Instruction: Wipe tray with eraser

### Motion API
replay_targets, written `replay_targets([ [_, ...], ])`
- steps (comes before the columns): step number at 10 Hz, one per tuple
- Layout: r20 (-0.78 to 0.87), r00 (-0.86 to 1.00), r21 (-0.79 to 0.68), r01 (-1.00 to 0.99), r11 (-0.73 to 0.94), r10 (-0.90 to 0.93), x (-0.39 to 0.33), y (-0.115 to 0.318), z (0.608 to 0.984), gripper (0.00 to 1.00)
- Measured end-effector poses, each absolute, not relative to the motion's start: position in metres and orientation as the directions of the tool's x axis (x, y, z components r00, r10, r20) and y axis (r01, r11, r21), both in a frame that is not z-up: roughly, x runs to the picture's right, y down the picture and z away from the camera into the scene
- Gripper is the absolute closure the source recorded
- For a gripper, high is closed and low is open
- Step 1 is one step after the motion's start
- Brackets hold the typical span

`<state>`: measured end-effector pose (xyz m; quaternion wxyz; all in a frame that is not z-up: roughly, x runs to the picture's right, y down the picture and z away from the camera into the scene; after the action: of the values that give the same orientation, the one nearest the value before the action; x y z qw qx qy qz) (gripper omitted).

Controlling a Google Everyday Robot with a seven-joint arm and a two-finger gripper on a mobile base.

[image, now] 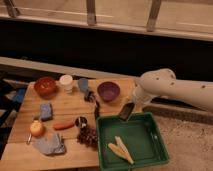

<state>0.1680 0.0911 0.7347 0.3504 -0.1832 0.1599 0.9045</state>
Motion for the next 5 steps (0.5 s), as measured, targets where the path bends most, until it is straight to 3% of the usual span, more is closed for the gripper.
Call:
replay_targets([
  [5, -0.453, -0.759, 0.259, -0.613, -0.746, 0.467, 0.246, 0.149, 0.73, 0.91],
])
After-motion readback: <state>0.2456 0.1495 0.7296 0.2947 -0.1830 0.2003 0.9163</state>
